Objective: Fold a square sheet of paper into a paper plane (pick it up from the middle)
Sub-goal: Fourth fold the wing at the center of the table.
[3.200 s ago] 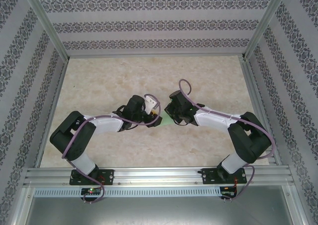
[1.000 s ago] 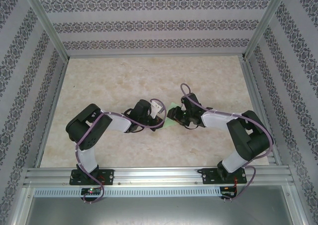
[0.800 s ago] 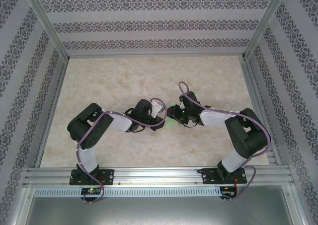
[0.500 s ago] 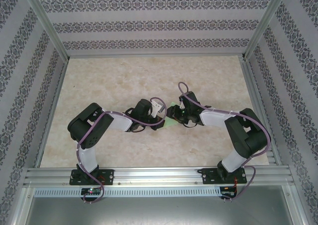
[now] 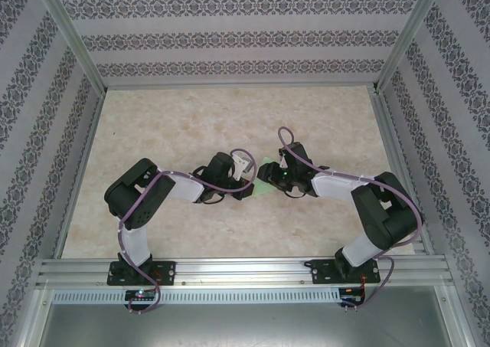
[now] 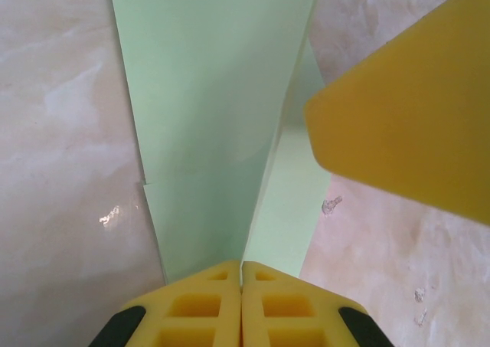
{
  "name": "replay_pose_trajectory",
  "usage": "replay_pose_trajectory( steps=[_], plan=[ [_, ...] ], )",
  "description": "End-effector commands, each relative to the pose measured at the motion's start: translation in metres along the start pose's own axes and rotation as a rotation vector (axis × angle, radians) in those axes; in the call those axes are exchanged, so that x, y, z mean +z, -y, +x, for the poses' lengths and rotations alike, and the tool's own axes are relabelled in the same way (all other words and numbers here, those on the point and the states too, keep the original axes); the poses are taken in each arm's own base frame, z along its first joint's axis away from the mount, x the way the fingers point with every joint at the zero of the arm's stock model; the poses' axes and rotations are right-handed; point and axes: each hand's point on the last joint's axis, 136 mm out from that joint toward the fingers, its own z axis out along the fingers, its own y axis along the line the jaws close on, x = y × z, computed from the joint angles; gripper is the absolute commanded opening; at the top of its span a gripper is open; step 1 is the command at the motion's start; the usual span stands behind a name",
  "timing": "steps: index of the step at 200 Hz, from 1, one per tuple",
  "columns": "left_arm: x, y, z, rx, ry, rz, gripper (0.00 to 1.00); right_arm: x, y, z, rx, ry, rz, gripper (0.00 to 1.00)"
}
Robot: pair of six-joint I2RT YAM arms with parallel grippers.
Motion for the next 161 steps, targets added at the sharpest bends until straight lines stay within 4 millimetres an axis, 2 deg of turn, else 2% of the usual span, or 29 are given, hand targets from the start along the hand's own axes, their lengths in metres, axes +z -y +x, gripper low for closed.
replay_pose_trajectory(
  steps=[1, 41, 105, 140, 161],
  plan=[
    [0.006, -0.008, 0.005, -0.052, -0.028, -0.008, 0.08, 0.002, 0.009, -0.007, -0.013, 0.027, 0.035, 0.45],
    [0.007, -0.010, 0.005, -0.068, -0.026, -0.006, 0.08, 0.006, 0.019, -0.007, 0.004, 0.022, 0.073, 0.40],
    [0.008, -0.007, 0.005, -0.069, -0.034, 0.010, 0.10, 0.017, 0.022, -0.009, 0.022, -0.003, 0.095, 0.46],
    [0.004, -0.004, 0.001, -0.072, -0.034, 0.011, 0.16, 0.019, 0.035, -0.004, 0.047, -0.022, 0.159, 0.46],
    [-0.005, 0.002, -0.007, -0.077, -0.022, 0.013, 0.25, 0.018, 0.047, 0.001, 0.059, -0.046, 0.228, 0.47]
  ],
)
